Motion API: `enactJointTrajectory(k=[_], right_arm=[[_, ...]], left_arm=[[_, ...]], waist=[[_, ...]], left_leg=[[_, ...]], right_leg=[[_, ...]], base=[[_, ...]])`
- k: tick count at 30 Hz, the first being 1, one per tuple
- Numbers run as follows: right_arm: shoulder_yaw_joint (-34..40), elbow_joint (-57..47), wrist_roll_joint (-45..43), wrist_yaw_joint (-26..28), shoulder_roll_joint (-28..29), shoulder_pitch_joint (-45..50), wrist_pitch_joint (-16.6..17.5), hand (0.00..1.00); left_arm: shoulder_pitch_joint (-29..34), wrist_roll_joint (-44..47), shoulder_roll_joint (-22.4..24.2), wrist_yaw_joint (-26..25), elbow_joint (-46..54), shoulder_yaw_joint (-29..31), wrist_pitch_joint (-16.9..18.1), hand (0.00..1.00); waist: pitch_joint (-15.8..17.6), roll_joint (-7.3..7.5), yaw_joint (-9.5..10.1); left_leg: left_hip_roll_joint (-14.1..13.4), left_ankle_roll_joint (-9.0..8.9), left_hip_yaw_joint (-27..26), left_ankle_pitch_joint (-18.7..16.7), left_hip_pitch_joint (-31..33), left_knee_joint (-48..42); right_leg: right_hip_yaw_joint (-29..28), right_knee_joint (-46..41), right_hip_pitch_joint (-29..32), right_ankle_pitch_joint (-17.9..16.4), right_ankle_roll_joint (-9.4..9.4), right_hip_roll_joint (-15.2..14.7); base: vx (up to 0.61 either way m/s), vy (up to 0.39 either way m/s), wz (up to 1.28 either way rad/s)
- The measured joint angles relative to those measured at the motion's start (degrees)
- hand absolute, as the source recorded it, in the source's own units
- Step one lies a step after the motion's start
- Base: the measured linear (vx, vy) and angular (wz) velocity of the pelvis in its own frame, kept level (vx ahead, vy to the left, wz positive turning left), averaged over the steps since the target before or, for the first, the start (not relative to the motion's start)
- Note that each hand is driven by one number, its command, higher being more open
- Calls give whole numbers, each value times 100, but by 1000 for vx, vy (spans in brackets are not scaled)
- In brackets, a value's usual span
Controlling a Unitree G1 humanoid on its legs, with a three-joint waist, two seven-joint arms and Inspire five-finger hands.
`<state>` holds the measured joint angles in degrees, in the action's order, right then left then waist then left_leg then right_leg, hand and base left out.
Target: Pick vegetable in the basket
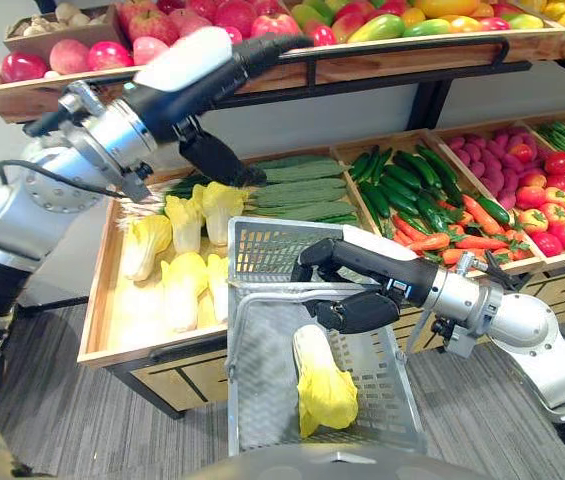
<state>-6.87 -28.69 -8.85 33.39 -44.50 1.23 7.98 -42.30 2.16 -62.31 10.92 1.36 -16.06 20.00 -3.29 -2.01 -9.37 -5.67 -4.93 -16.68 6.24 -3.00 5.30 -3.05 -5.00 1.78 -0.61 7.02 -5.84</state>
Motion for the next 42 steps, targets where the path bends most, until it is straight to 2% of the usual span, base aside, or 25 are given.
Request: enactJointTrajectory(k=[3, 6, 9, 14, 20, 21, 23, 25, 27, 31, 35, 38, 42], right_arm=[[337, 90, 87, -19, 123, 56, 0, 0], [927, 215, 190, -54, 153, 93, 0, 0], [1686, 383, 193, -154, 115, 253, 0, 0], [2397, 622, 190, -477, -116, 393, 19, 0], [2717, 894, 186, -699, -118, 652, 77, 0], [2793, 976, 187, -760, -118, 752, 112, 0], [2896, 1089, 191, -791, -118, 829, 115, 0], [3138, 1260, 348, -914, -117, 966, 120, 0], [3320, 1453, 442, -991, -109, 997, 120, 0], [4033, 2062, 905, -1297, -22, 1214, 108, 0], [4611, 2675, 1246, -1650, -7, 1352, -4, 0], [4911, 2892, 1433, -1932, 245, 1355, -161, 0], [5223, 2999, 1536, -2233, 508, 1355, -310, 0]], left_arm=[[334, 2, 103, -94, -90, 699, -3, 100], [1137, 8, 148, -173, -96, 1592, -9, 100], [1983, 25, 417, -206, -181, 2295, -28, 100], [3438, 223, 1041, -251, -363, 3288, -219, 100], [4495, 284, 1862, -307, -434, 4009, -320, 100], [4716, 354, 2186, -325, -466, 4281, -366, 100], [4853, 450, 2482, -350, -582, 4566, -400, 100], [5084, 717, 2992, -525, -718, 5133, -405, 100], [5155, 970, 3300, -664, -891, 5530, -409, 100], [5449, 1355, 4010, -1228, -1179, 6505, -427, 100], [5643, 1563, 4360, -1497, -1959, 7193, -509, 100], [5694, 1982, 4639, -1794, -2611, 7606, -526, 100], [5884, 2451, 5141, -2063, -3176, 7870, -542, 100]], waist=[[-3, 4, 16], [-3, 6, 41], [-26, 43, 152], [-138, 218, 251], [-201, 345, 320], [-199, 345, 341], [-196, 342, 358], [-188, 340, 369], [-186, 341, 378], [-130, 397, 418], [-89, 403, 433], [-61, 426, 426], [-51, 409, 405]], left_leg=[[1, 2, 42, 15, 22, 0], [-4, -5, 70, 22, 26, 0], [-6, -7, 92, 24, 29, 0], [-10, -20, 117, 17, 48, 0], [-5, -62, 117, -20, 57, 0], [-4, -60, 117, -24, 57, 0], [-5, -61, 118, -26, 59, 0], [-6, -62, 116, -34, 64, 0], [-6, -64, 115, -39, 63, -1], [-5, -81, 124, -69, 42, -1], [-10, -95, 171, -95, 51, -2], [-12, -89, 218, -124, 55, -2], [-16, -89, 243, -144, 54, -3]], right_leg=[[43, 0, 0, 6, -9, -8], [77, 4, -11, 8, -21, -3], [101, 15, -25, 6, -23, -3], [130, 27, -26, -9, -45, -2], [130, 28, -21, -42, -52, -7], [129, 28, -21, -44, -51, -9], [129, 29, -18, -45, -51, -8], [127, 37, -10, -47, -51, -8], [126, 49, -15, -46, -52, -9], [138, 112, -88, -39, -58, -13], [191, 119, -127, -51, -59, -27], [243, 129, -172, -73, -79, -25], [270, 124, -175, -119, -86, -30]], base=[[-2, -6, 8], [0, -8, 5], [3, -8, 5], [3, -3, 2], [0, 0, 0], [0, 0, 0], [0, 0, 0], [0, 0, 0], [0, 0, 0], [16, -2, 1], [1, -1, 4], [4, -3, 8], [19, -6, 5]])
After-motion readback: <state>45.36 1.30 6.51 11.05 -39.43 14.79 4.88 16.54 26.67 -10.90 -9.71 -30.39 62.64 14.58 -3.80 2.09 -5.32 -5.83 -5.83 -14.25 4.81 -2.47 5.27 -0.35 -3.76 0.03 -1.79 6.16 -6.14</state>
